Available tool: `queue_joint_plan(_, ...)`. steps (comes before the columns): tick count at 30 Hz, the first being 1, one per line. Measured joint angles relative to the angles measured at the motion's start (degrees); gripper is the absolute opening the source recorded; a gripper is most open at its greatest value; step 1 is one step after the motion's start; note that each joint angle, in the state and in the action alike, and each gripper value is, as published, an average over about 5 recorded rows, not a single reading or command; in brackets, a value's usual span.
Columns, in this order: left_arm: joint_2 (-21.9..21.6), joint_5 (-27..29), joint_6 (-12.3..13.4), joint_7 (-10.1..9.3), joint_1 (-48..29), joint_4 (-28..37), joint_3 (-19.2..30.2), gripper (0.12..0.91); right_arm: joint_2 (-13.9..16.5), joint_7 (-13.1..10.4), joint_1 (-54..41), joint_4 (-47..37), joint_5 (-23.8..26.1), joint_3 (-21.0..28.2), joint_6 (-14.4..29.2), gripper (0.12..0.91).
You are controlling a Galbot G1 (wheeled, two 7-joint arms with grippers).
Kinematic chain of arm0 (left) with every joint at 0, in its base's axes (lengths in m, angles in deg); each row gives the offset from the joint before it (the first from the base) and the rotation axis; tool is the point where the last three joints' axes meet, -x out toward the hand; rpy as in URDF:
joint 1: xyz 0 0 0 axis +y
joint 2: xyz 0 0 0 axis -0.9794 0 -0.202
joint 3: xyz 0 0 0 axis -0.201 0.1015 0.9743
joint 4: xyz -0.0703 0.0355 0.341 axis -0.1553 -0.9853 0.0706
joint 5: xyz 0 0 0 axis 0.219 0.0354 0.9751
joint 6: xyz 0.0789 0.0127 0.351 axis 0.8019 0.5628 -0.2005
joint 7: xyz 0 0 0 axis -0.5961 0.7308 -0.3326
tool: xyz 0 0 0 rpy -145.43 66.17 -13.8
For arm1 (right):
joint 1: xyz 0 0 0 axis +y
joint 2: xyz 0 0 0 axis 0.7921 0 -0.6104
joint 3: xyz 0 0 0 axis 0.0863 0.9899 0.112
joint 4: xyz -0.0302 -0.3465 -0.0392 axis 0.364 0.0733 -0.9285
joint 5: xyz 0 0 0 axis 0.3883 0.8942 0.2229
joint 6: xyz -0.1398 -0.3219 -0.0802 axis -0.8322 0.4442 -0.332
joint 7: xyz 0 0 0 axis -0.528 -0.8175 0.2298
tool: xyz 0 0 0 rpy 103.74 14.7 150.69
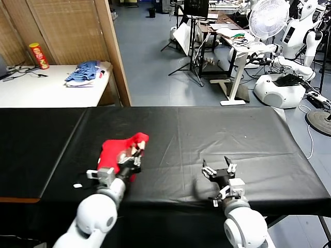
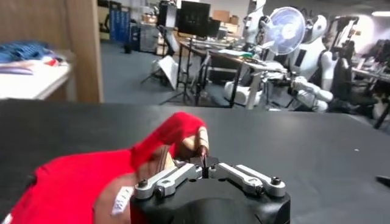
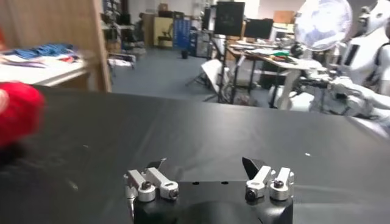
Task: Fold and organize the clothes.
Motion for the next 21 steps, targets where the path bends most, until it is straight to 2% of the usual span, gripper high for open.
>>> queue_joint_plan(3, 2.07, 2.22, 1.27, 1.96, -0.13, 1.37, 1.23, 0.165, 0.45, 2.1, -0.49, -0.13, -1.84, 0.98, 0.38, 0.798)
queue_joint_plan(4, 2.51, 2.73, 1.86, 2.83, -0.08, 1.62, 1.55, 0.197, 0.66, 2.8, -0.69, -0.22, -2.76, 1.35, 0.28, 0.798)
queue_joint_plan(8, 3.21, 2.34, 4.47, 6.97, 0.29, 1.61, 2.32, 0.41, 1.59, 4.84, -1.78, -1.0, -7.59, 3.03, -1.47, 0.798)
queue_joint_plan(12, 2.94, -0.02, 6.63, 10.2, 0.38, 0.17, 2.28, 0.628, 1.77, 4.86, -3.81, -2.57, -13.96, 5.4, -3.86, 0.798)
queue_joint_plan(15, 2.25, -0.65, 7.45, 10.73, 0.52, -1.24, 1.47, 0.753, 1.08, 4.14, -6.08, -4.57, -18.5, 7.77, -4.55, 0.798)
queue_joint_plan(17, 1.59, -0.52, 7.9, 10.65, 1.01, -2.12, 0.59, 0.787, 0.41, 3.8, -7.77, -6.36, -20.69, 9.42, -4.56, 0.798)
queue_joint_plan(21, 0.18, 0.54, 8.51, 10.56, 2.66, -3.82, -1.47, 0.797, -1.38, 2.61, -11.19, -10.77, -23.0, 12.32, -4.38, 0.796)
